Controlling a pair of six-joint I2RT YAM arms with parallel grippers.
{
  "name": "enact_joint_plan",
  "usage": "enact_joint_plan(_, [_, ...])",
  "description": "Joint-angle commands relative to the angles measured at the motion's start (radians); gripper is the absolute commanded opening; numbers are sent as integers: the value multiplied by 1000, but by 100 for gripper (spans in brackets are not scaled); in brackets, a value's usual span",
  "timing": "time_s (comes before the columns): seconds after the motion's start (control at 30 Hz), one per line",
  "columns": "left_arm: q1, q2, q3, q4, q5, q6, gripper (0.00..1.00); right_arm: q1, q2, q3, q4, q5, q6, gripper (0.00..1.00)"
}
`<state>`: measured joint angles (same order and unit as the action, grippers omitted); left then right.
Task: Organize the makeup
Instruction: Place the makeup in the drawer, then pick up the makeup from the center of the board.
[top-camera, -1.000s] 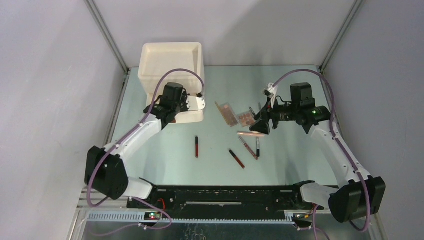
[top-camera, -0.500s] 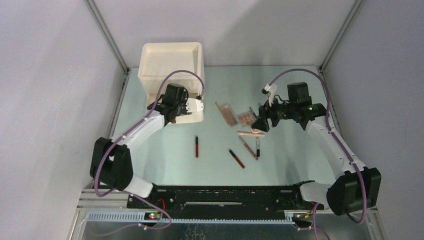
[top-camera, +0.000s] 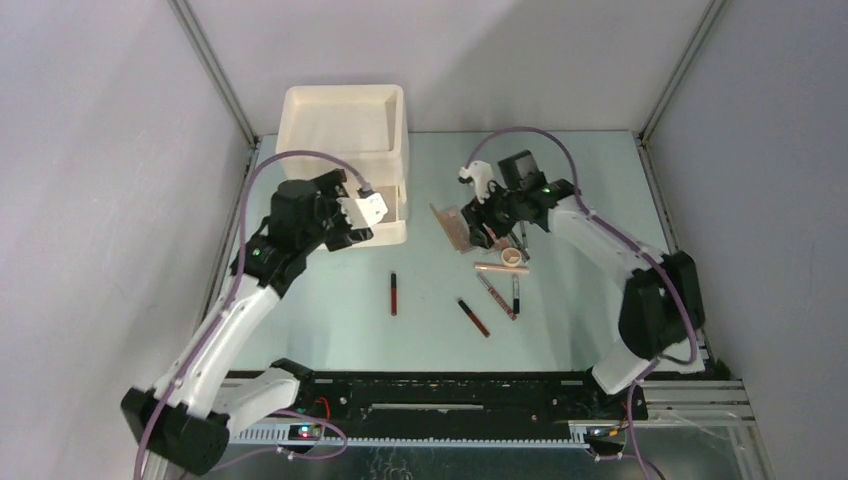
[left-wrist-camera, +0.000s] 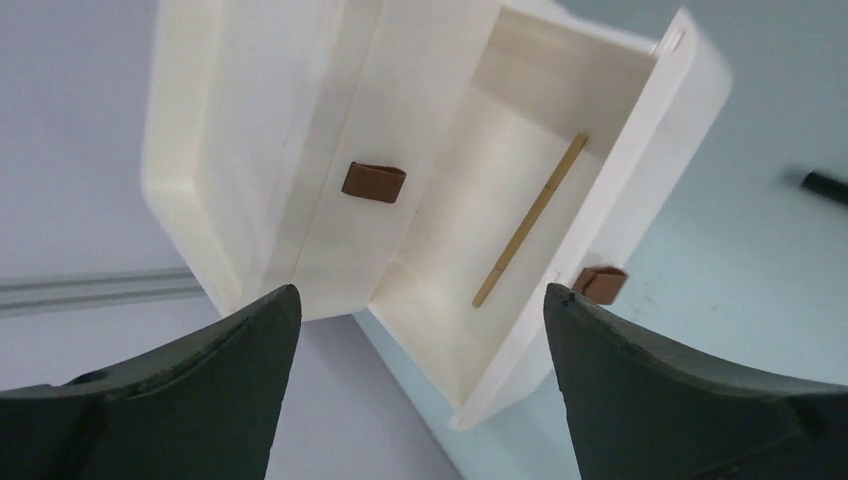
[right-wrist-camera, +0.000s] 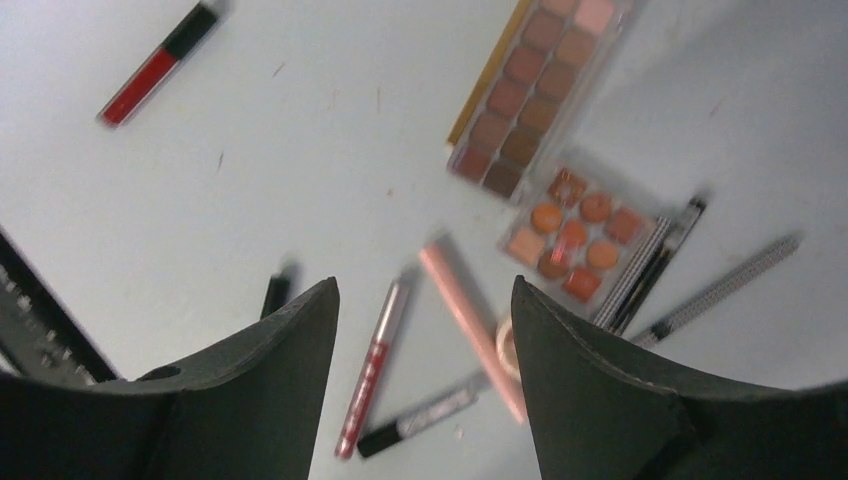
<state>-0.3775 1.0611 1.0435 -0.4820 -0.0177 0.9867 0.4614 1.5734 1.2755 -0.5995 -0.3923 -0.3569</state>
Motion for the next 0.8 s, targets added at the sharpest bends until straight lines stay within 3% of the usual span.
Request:
enact_joint_plan(0.0, [12,-159,-81,58,122,-199,97,53,153,164,52,102,32,72])
enact_joint_plan(0.17, [14,-299,-151,155,167,-355,100,79,381,412,6,100,94,71])
enact_joint_plan(0.43, [14,-364,-194,228,169,-446,100,88,668,745,-101,110,169,65])
enact_joint_plan(0.77, [14,-379,-218,251,182,-470,100,121,579,505,-29,64,167,55])
